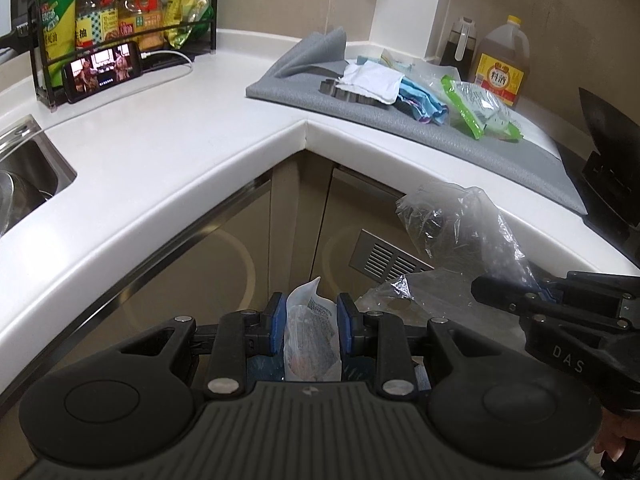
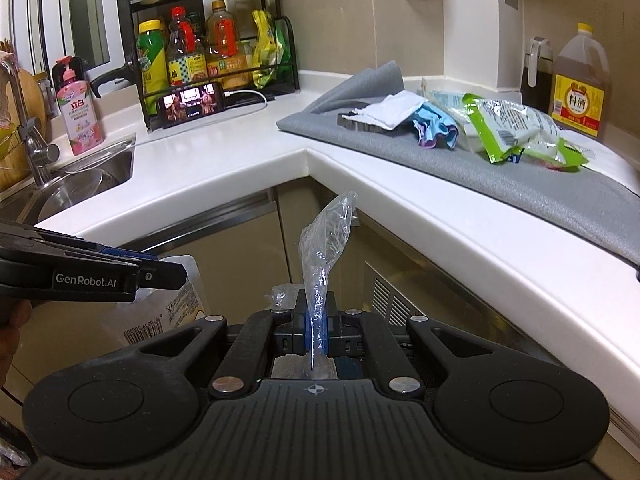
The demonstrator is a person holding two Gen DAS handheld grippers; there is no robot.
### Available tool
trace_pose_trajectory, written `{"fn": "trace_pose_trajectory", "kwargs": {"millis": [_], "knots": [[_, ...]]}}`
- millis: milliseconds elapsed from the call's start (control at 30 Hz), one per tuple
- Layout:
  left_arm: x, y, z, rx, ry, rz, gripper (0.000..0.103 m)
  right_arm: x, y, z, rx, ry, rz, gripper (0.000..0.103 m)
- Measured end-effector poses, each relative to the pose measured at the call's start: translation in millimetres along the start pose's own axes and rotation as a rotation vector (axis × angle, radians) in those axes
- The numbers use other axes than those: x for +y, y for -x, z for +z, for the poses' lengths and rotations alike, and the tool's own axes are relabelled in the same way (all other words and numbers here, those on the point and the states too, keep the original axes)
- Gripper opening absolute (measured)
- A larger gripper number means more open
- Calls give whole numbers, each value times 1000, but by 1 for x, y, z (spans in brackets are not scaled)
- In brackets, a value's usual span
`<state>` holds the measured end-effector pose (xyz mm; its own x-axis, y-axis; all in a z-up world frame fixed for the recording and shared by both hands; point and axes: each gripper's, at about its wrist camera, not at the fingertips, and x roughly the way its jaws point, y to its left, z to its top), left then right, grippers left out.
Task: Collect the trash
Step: 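Carry both held plastic bags down over the blue trash bin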
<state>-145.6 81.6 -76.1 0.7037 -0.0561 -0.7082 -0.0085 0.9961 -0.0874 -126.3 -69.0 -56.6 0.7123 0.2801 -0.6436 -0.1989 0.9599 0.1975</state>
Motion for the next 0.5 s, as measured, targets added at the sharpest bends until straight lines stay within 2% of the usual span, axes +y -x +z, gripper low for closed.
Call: {"fn": "trace_pose_trajectory", "kwargs": {"millis": [500], "knots": [[2,-19,-4,47,-2,2,30,-2,-22,-11,68,-6,4,6]]}}
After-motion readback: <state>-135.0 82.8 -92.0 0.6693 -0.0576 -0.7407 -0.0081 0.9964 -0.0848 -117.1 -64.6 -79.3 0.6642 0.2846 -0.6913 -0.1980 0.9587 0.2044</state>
